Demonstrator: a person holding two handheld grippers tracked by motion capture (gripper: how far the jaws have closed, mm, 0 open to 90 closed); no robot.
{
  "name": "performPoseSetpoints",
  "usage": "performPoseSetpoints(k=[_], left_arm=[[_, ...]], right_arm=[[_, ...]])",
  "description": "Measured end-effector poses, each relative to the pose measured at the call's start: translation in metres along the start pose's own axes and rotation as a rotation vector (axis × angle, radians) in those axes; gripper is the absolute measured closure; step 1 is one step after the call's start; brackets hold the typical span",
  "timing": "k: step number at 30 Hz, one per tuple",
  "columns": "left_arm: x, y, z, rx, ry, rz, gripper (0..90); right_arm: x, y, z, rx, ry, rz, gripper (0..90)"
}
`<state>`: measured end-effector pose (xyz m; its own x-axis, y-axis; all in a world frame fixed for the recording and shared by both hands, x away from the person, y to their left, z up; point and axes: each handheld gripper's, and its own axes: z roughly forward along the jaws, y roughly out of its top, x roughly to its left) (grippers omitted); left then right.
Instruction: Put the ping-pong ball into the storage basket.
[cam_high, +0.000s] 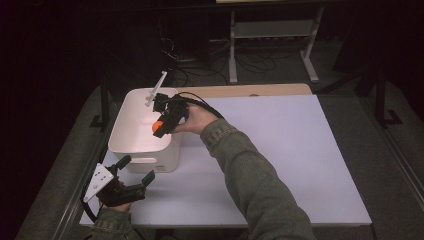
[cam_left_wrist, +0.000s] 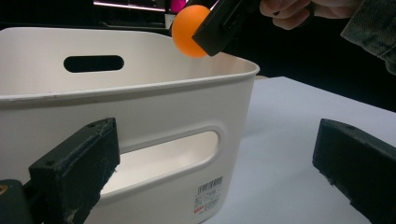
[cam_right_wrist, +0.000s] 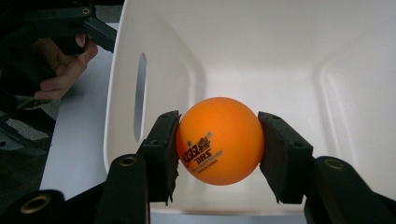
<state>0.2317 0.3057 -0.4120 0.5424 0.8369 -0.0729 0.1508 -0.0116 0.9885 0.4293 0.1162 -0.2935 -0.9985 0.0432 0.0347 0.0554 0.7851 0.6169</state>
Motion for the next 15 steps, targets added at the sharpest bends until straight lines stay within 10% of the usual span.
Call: performPoseSetpoints(k=[15], left_arm=[[0.0, 0.0, 0.001, 0.006, -0.002, 0.003, 0.1]], right_arm=[[-0.001, 0.002, 0.017, 0.034, 0.019, 0.004, 49.4]])
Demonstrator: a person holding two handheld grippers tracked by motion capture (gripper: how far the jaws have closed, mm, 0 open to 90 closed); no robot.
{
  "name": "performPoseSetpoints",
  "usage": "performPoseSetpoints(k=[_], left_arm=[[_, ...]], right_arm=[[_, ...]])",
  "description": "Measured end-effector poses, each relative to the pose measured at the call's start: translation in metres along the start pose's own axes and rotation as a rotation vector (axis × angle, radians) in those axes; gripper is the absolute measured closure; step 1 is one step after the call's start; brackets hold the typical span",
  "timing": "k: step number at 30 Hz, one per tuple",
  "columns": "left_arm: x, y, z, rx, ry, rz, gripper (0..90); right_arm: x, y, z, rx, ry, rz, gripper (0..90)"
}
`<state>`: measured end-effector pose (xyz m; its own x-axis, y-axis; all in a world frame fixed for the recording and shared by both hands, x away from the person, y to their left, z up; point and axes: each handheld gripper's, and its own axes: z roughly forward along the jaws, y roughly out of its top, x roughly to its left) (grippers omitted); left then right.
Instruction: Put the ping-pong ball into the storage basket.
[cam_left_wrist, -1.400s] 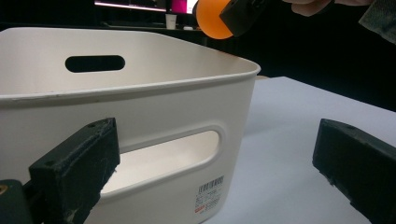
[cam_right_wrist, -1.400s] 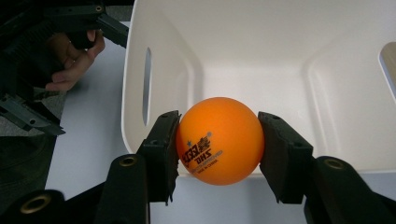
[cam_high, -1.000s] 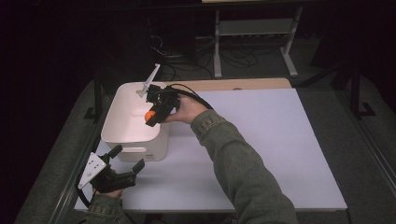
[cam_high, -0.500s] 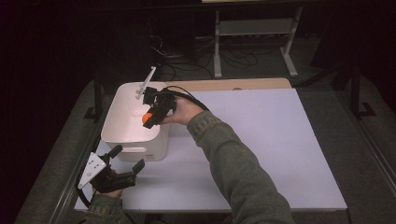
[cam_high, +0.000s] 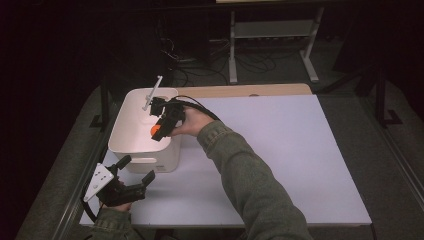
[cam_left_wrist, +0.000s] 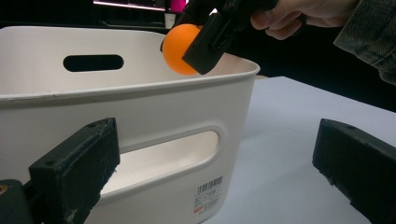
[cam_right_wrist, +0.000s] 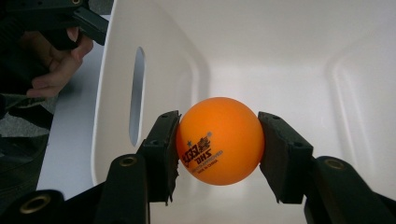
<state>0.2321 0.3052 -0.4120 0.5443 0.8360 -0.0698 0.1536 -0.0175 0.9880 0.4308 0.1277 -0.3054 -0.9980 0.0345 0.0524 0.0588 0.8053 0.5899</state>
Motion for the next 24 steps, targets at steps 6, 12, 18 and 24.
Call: performPoseSetpoints(k=[6, 12, 18, 24], left_arm=[[0.0, 0.0, 0.0, -0.002, 0.0, -0.004, 0.1], [0.0, 0.0, 0.001, 0.0, -0.001, -0.002, 0.2], [-0.001, 0.0, 0.001, 0.003, -0.004, 0.0, 0.1], [-0.001, 0.0, 0.001, 0.003, -0.004, -0.001, 0.1]], right_arm=[[-0.001, 0.002, 0.004, 0.008, 0.006, 0.009, 49.0], [0.0, 0.003, 0.004, 0.014, -0.009, 0.011, 40.8], [-0.001, 0.002, -0.004, 0.005, -0.032, 0.041, 29.2], [-0.002, -0.001, -0.016, -0.031, -0.055, 0.062, 18.1]])
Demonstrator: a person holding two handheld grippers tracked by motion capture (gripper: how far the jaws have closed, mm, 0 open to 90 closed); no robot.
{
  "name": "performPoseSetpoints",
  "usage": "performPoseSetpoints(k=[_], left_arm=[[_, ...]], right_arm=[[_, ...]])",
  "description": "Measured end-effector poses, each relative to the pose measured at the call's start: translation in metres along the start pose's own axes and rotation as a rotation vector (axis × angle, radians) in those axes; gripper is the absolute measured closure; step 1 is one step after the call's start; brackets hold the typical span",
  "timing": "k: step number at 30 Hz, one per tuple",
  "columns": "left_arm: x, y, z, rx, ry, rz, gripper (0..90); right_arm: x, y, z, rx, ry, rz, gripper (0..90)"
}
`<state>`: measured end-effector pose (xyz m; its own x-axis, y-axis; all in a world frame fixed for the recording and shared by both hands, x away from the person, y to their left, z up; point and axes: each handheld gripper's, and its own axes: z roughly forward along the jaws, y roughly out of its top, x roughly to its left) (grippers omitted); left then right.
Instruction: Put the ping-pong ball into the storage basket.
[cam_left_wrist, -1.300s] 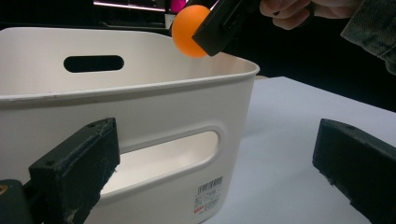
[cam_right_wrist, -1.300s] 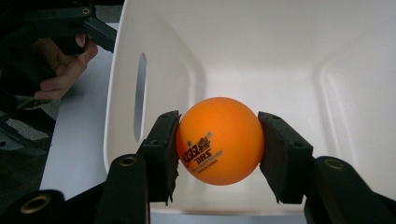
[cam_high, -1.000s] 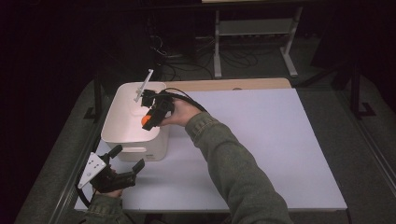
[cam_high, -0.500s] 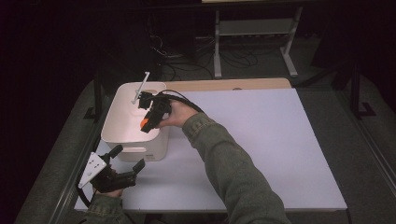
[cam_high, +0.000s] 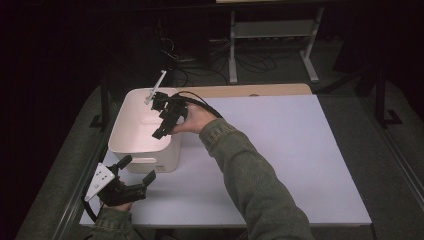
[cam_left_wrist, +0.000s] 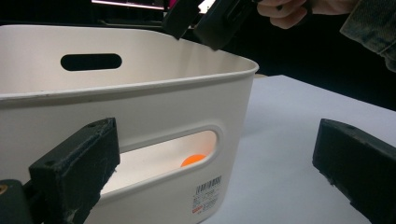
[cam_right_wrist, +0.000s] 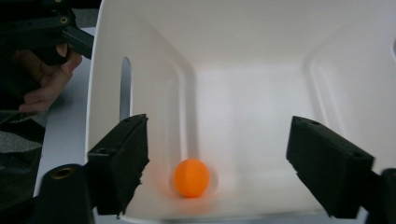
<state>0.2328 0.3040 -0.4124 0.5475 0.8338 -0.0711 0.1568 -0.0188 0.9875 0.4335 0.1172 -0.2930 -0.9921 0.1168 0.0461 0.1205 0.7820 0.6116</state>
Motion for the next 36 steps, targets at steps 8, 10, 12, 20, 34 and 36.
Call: performPoseSetpoints(k=[8, 10, 12, 20, 34, 36], left_arm=[[0.0, 0.0, 0.001, 0.001, 0.0, 0.002, 0.1], [0.0, 0.0, 0.001, 0.001, -0.001, 0.003, 0.1], [0.0, 0.0, 0.001, 0.0, -0.001, 0.003, 0.1], [-0.001, 0.0, 0.001, 0.0, -0.002, 0.005, 0.1], [-0.001, -0.001, 0.001, 0.004, 0.0, 0.007, 0.1], [-0.001, -0.001, 0.001, 0.004, 0.002, 0.007, 0.1]], right_arm=[[0.003, -0.003, -0.011, -0.014, -0.019, -0.003, 10.3], [0.002, -0.005, -0.013, -0.014, -0.035, 0.007, 3.8], [0.002, -0.006, -0.014, -0.014, -0.049, 0.015, 1.9], [0.002, -0.013, -0.024, -0.033, -0.071, 0.026, 0.0], [0.003, -0.035, -0.054, -0.079, -0.122, 0.059, 0.0], [0.002, -0.04, -0.058, -0.08, -0.129, 0.064, 0.0]])
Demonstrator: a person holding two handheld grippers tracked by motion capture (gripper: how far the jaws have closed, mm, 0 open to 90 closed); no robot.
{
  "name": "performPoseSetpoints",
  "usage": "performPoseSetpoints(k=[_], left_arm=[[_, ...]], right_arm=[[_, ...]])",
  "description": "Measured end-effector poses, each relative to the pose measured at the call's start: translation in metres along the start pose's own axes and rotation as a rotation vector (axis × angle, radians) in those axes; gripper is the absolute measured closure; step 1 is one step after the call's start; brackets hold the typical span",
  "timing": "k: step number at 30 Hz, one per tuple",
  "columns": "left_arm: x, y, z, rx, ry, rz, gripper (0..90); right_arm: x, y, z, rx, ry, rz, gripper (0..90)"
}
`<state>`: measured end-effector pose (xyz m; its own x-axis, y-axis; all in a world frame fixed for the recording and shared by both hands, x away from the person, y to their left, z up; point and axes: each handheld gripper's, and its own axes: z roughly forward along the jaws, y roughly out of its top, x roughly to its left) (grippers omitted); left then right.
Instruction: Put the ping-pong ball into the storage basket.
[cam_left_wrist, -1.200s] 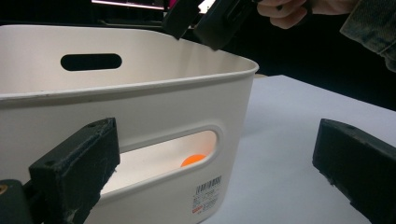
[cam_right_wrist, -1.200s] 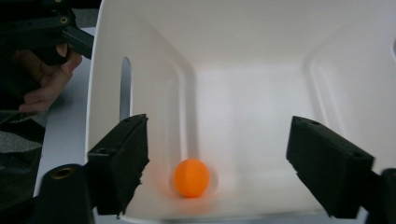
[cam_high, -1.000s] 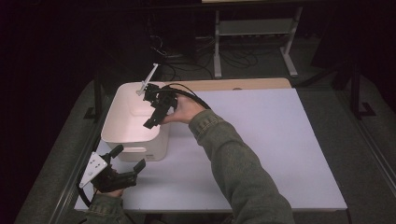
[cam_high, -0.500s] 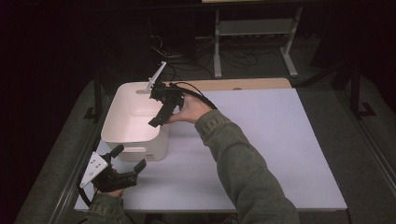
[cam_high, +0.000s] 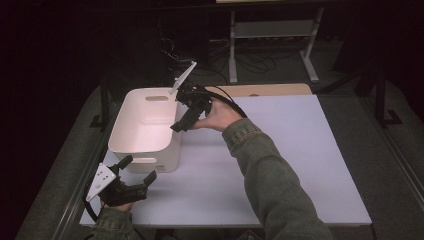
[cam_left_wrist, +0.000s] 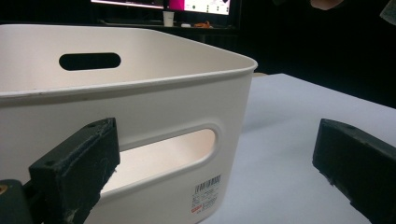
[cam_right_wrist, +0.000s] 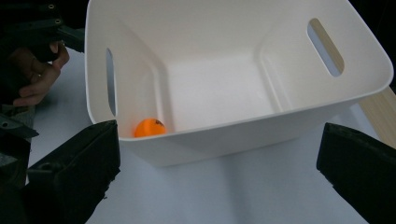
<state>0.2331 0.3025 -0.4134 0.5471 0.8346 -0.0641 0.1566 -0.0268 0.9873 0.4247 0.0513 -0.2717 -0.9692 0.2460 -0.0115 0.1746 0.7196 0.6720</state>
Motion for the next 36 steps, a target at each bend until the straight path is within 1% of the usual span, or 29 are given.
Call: performPoseSetpoints(k=[15, 23, 27, 32, 33, 36], left_arm=[[0.0, 0.0, -0.001, 0.001, 0.004, 0.001, 0.1], [0.0, 0.0, -0.001, -0.002, 0.008, 0.003, 0.1], [0.0, 0.0, -0.001, -0.004, 0.009, 0.001, 0.1], [0.0, 0.0, -0.001, -0.002, 0.011, 0.001, 0.1], [0.0, 0.0, -0.001, -0.002, 0.011, 0.0, 0.1], [0.0, 0.0, -0.001, -0.002, 0.013, 0.0, 0.2]], right_arm=[[-0.006, -0.024, -0.022, -0.031, -0.037, 0.042, 0.0], [-0.01, -0.039, -0.031, -0.047, -0.053, 0.069, 0.0], [-0.011, -0.046, -0.035, -0.048, -0.06, 0.073, 0.0], [-0.014, -0.057, -0.04, -0.06, -0.067, 0.097, 0.0], [-0.015, -0.059, -0.041, -0.063, -0.069, 0.096, 0.0], [-0.015, -0.064, -0.043, -0.06, -0.07, 0.105, 0.0]])
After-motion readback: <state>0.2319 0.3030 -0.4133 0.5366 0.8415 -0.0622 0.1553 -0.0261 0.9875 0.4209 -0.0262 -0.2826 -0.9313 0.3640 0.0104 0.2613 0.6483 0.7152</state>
